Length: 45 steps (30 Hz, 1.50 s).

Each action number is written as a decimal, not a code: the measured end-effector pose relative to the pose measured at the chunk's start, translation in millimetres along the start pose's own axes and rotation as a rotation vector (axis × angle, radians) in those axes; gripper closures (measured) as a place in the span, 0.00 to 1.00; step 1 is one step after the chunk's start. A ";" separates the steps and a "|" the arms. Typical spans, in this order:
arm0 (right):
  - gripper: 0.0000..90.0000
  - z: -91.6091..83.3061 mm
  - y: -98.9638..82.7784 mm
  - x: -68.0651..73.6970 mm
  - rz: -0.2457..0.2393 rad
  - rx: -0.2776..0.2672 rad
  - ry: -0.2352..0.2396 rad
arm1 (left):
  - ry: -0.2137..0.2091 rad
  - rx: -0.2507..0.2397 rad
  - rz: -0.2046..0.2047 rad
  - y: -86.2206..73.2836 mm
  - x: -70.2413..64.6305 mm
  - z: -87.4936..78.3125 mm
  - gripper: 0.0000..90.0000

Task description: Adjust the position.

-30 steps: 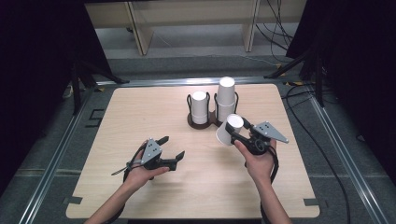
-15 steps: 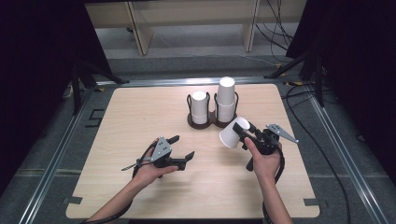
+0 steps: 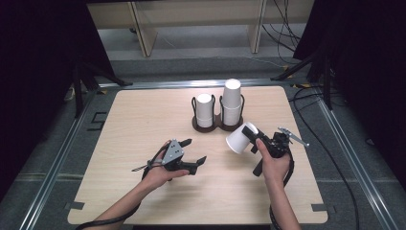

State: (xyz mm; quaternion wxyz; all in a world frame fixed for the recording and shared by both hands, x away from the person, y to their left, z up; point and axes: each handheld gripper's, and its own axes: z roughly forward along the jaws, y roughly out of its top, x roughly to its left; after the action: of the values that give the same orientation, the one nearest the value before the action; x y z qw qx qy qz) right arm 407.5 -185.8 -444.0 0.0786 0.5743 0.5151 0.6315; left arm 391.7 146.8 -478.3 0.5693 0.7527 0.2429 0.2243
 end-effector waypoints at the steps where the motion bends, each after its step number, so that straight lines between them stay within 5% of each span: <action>1: 0.40 0.0 0.5 -1.2 0.007 0.006 -0.005 | -0.006 0.007 0.005 0.7 -0.6 1.6 0.16; 11: 0.40 0.6 3.7 -10.5 0.094 0.022 -0.017 | -0.042 0.017 0.024 4.6 -8.8 17.0 0.16; 22: 0.40 6.2 5.9 -11.8 0.085 0.032 -0.008 | -0.063 0.012 0.051 6.7 -8.6 25.3 0.15; 31: 0.40 9.4 6.1 -10.9 0.124 0.044 -0.001 | -0.074 -0.006 0.056 11.1 -11.8 37.9 0.04; 45: 0.40 14.2 7.6 -9.1 0.152 0.055 0.001 | -0.120 -0.021 0.090 14.8 -17.8 59.7 0.03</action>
State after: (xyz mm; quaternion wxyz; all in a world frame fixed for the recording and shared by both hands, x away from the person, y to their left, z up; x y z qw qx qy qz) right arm 425.7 -187.6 -446.9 0.0143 0.6136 0.4872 0.6213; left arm 416.2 87.6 -480.1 0.5800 0.7689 0.1719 0.2069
